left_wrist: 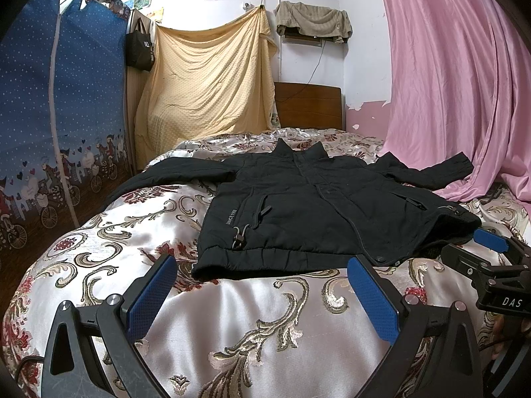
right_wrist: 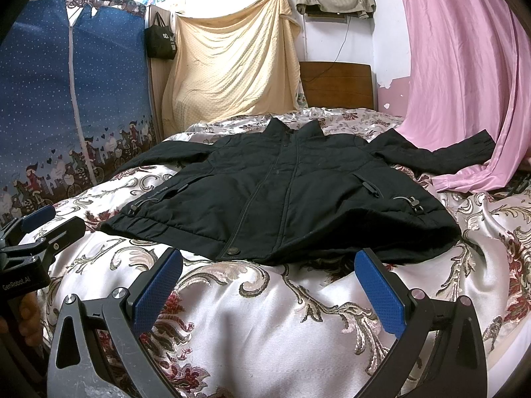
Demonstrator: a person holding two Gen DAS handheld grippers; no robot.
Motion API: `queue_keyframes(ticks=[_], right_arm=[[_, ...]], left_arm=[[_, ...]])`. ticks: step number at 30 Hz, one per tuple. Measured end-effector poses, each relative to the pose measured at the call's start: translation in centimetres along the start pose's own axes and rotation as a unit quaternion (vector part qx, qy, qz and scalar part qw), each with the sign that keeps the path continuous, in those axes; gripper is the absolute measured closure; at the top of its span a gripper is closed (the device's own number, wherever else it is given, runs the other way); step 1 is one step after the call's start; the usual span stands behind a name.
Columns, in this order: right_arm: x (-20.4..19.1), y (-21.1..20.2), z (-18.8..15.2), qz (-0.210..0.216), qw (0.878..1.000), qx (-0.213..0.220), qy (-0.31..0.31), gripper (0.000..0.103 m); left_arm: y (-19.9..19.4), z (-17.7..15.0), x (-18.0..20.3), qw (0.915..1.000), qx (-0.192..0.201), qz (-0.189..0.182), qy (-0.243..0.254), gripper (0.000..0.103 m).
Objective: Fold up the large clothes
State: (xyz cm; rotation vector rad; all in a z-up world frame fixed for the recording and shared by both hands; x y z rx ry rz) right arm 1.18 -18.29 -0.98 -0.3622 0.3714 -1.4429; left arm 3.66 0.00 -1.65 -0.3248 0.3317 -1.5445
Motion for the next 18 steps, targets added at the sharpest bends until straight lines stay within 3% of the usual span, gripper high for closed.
queue_keyframes(ticks=[18], right_arm=[[0.13, 0.03, -0.05, 0.001, 1.000, 0.000, 0.000, 0.001]], left_arm=[[-0.01, 0.00, 0.00, 1.0000, 0.000, 0.000, 0.000, 0.000]])
Point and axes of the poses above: each gripper's, at about its wrist camera, not at the fingertips, and y roughly the way its jaws point, x to its right, z to its top, the point moved 4 cm from there along y, roughly the way its jaws point
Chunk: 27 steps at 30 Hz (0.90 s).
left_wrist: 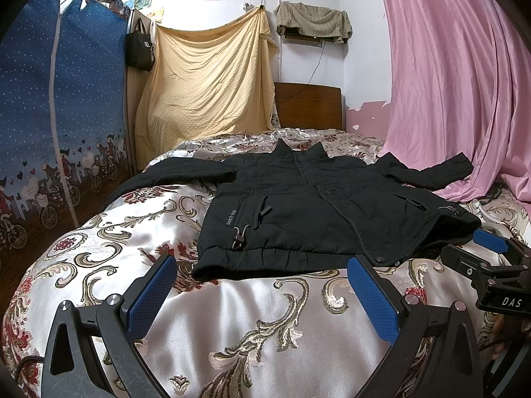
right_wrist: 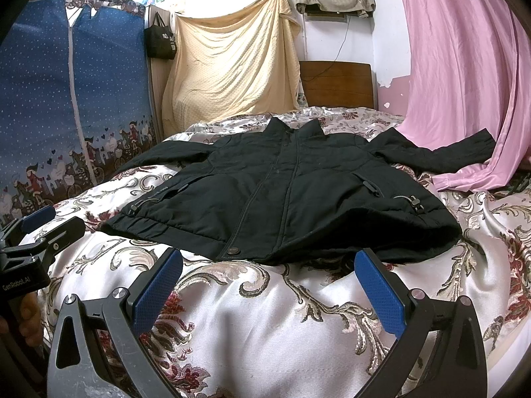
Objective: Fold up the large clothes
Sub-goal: 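Grasp the jacket sleeve with the right gripper and lift it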
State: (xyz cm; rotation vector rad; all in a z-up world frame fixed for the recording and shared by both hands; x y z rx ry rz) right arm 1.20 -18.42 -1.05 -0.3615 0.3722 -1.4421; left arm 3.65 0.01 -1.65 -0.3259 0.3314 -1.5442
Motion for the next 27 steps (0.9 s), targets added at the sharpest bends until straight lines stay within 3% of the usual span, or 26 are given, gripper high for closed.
queue_keyframes(ticks=[8, 15, 21, 27], right_arm=[[-0.2, 0.3, -0.1, -0.002, 1.000, -0.015, 0.006, 0.001], [0.0, 1.3, -0.1, -0.054, 0.996, -0.070, 0.015, 0.001], [1.7, 1.4, 1.9, -0.068, 0.994, -0.077, 0.031, 0.001], [5.2, 2.7, 4.8, -0.092, 0.992, -0.079, 0.036, 0.001]], left_arm=[[0.4, -0.2, -0.2, 0.9997, -0.013, -0.020, -0.008, 0.000], [1.9, 1.6, -0.7, 0.9993, -0.034, -0.006, -0.014, 0.000], [5.7, 4.2, -0.1, 0.9955, -0.094, 0.010, 0.014, 0.000], [10.6, 7.0, 2.8, 0.9835, -0.176, 0.009, 0.041, 0.000]])
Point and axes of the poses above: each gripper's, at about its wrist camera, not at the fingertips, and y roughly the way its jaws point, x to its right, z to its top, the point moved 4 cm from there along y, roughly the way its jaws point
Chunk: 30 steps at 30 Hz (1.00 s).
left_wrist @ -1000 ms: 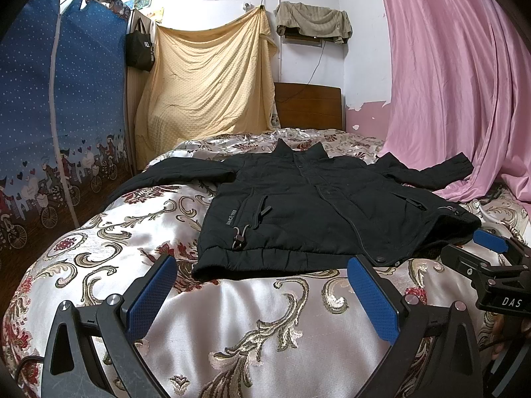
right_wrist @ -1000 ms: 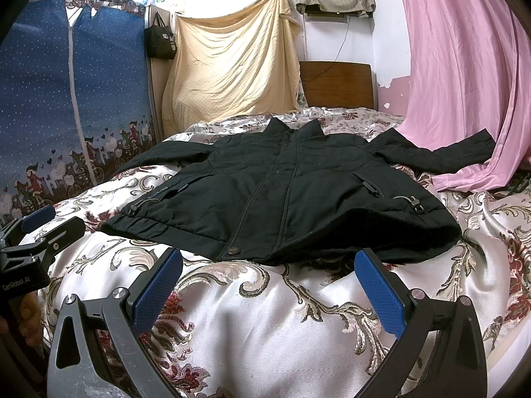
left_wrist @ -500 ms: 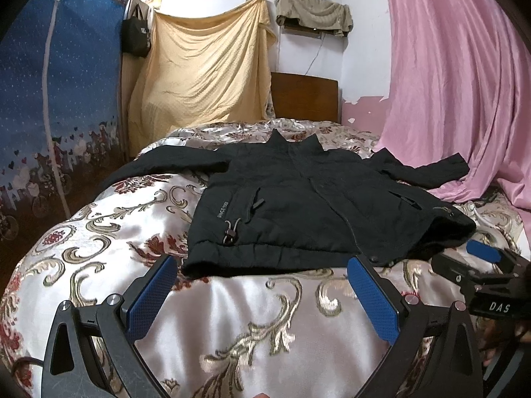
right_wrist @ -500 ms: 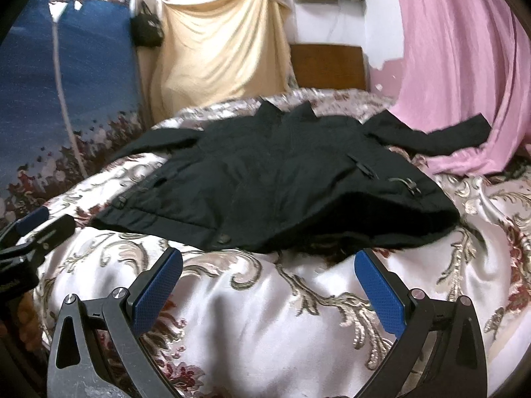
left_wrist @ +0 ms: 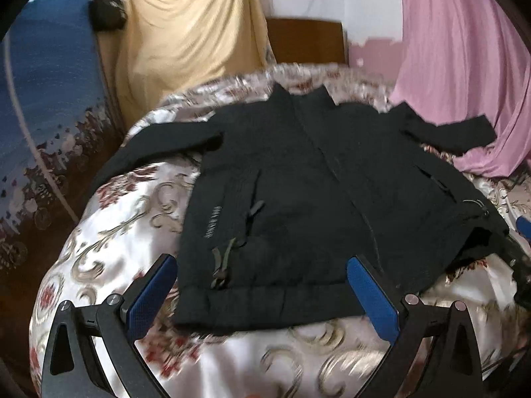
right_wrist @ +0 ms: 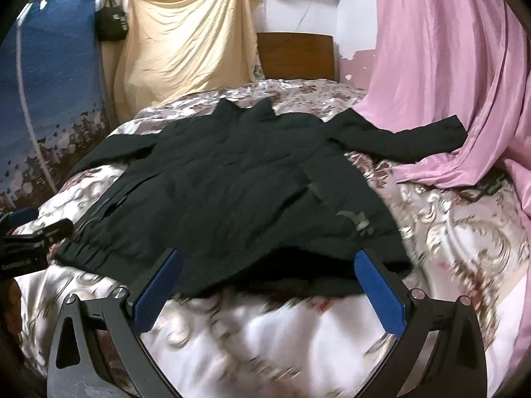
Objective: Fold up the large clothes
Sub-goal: 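Grasp the jacket sleeve with the right gripper and lift it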
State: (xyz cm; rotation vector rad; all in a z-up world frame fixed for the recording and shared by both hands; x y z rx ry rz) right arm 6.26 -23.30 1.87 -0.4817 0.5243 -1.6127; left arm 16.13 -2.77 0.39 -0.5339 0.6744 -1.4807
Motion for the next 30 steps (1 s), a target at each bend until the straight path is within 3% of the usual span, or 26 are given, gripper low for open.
queue_keyframes(ticks=[5, 15, 24, 28, 30], right_arm=[[4.3, 3.0, 3.3, -0.007, 0.999, -0.031, 0.016, 0.001], [16.4, 12.0, 9.4, -0.028, 0.992, -0.076, 0.092, 0.001], [25.2, 20.8, 15.4, -0.037, 0.986, -0.064, 0.148, 0.001], [29.0, 24.8, 18.0, -0.084, 0.983, -0.058, 0.153, 0.001], [31.5, 26.9, 18.9, -0.135, 0.975, -0.059, 0.167, 0.001]], left_arm=[[2.8, 3.9, 2.6, 0.9993, -0.029, -0.023, 0.006, 0.000], [10.3, 11.3, 9.0, 0.9971, -0.031, -0.045, 0.054, 0.000], [20.7, 16.8, 15.4, 0.9947, -0.021, -0.084, 0.055, 0.000], [24.2, 19.2, 18.8, 0.9916, -0.017, -0.119, 0.047, 0.000], [26.1, 20.5, 20.9, 0.9895, -0.016, -0.139, 0.038, 0.000]])
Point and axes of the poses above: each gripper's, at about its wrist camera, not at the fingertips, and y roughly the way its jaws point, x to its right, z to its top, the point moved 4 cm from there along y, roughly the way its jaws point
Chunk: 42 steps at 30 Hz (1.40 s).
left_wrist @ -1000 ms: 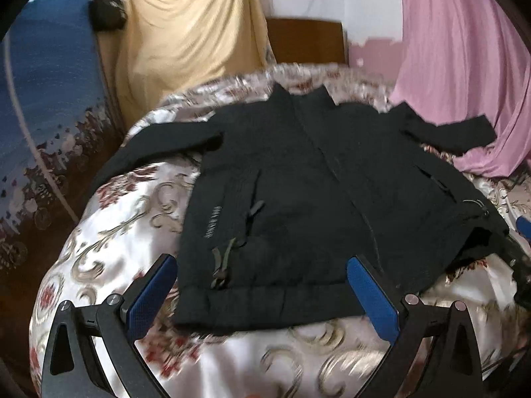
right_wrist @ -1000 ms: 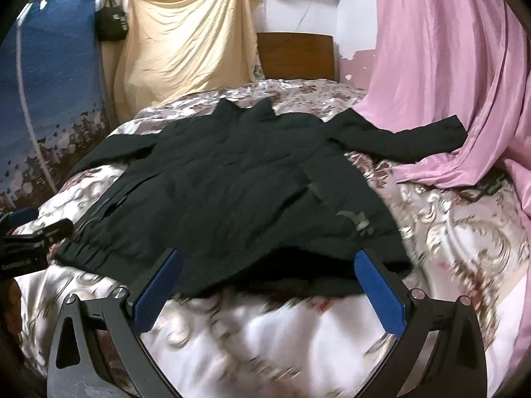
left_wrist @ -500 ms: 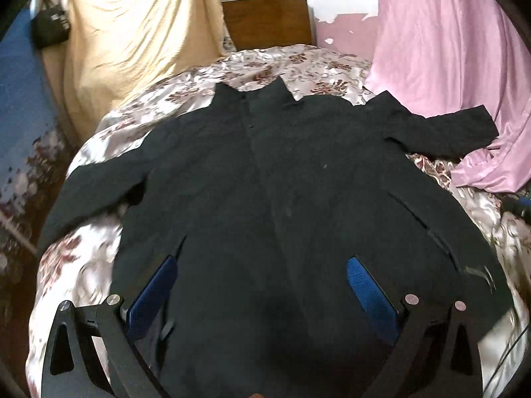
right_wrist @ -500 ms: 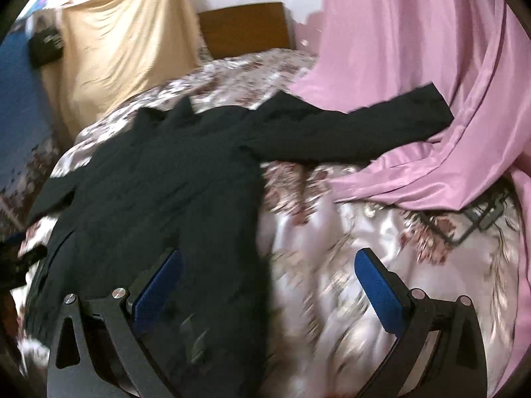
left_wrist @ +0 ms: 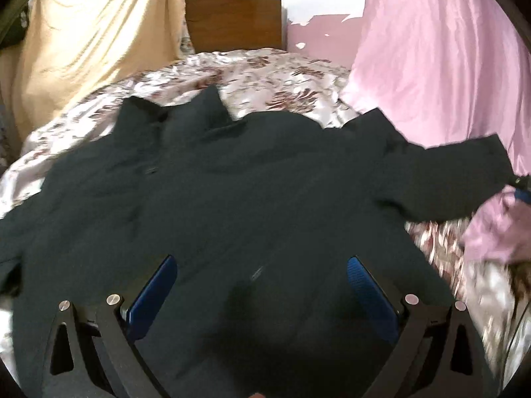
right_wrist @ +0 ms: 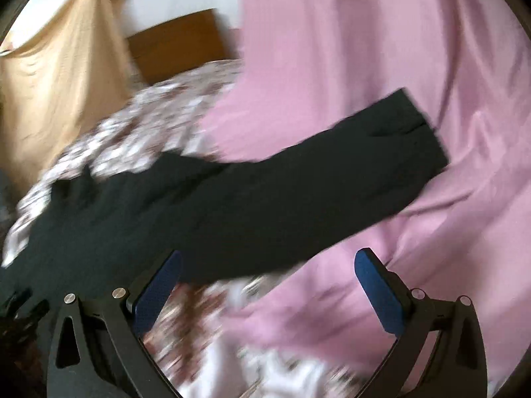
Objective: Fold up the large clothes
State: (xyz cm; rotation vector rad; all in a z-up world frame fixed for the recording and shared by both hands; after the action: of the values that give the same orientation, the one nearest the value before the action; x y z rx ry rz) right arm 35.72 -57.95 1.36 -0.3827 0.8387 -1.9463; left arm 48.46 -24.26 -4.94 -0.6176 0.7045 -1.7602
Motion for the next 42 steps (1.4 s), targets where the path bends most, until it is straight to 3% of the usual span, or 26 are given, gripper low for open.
queue_keyframes(ticks=[5, 12, 14, 17, 19, 24, 30, 35, 38, 42], right_arm=[[3.2, 4.1, 2.4, -0.062, 0.996, -0.007, 0.064, 0.001], [6.9, 9.9, 4.5, -0.093, 0.985, -0.010, 0.149, 0.002], [7.4, 10.7, 5.0, -0.100, 0.981, -0.003, 0.164, 0.008], [7.6, 11.4, 5.5, -0.113, 0.977, 0.012, 0.180, 0.036], [7.3, 11.2, 5.7, -0.124, 0.974, 0.028, 0.187, 0.063], [5.8, 9.7, 5.8, -0.107, 0.975, 0.072, 0.183, 0.094], [-1.4, 4.9, 8.4, -0.037, 0.986, 0.147, 0.071, 0.097], [-9.3, 0.6, 9.5, 0.052, 0.981, 0.186, -0.010, 0.097], [-15.6, -0.4, 9.6, 0.111, 0.974, 0.189, -0.057, 0.097], [-24.6, -0.8, 7.8, 0.175, 0.965, 0.163, -0.112, 0.097]], left_arm=[[4.4, 2.1, 2.4, 1.0000, -0.003, -0.006, 0.005, 0.000], [10.1, 2.2, 3.6, 0.9979, -0.058, 0.025, 0.014, 0.000], [11.1, 1.7, 3.8, 0.9967, -0.074, 0.028, 0.015, 0.000], [12.1, 1.1, 3.7, 0.9955, -0.090, 0.026, 0.013, 0.000], [12.6, 0.9, 3.5, 0.9946, -0.100, 0.023, 0.012, 0.000], [12.8, 1.0, 3.1, 0.9937, -0.112, 0.006, 0.005, 0.000], [10.8, 1.6, 1.4, 0.9926, -0.113, -0.032, -0.030, 0.000], [6.9, 2.5, -2.0, 0.9898, -0.108, -0.075, -0.056, 0.000], [4.6, 3.4, -5.1, 0.9828, -0.118, -0.116, -0.083, 0.000], [2.3, 4.1, -11.5, 0.9740, -0.122, -0.124, -0.145, 0.000]])
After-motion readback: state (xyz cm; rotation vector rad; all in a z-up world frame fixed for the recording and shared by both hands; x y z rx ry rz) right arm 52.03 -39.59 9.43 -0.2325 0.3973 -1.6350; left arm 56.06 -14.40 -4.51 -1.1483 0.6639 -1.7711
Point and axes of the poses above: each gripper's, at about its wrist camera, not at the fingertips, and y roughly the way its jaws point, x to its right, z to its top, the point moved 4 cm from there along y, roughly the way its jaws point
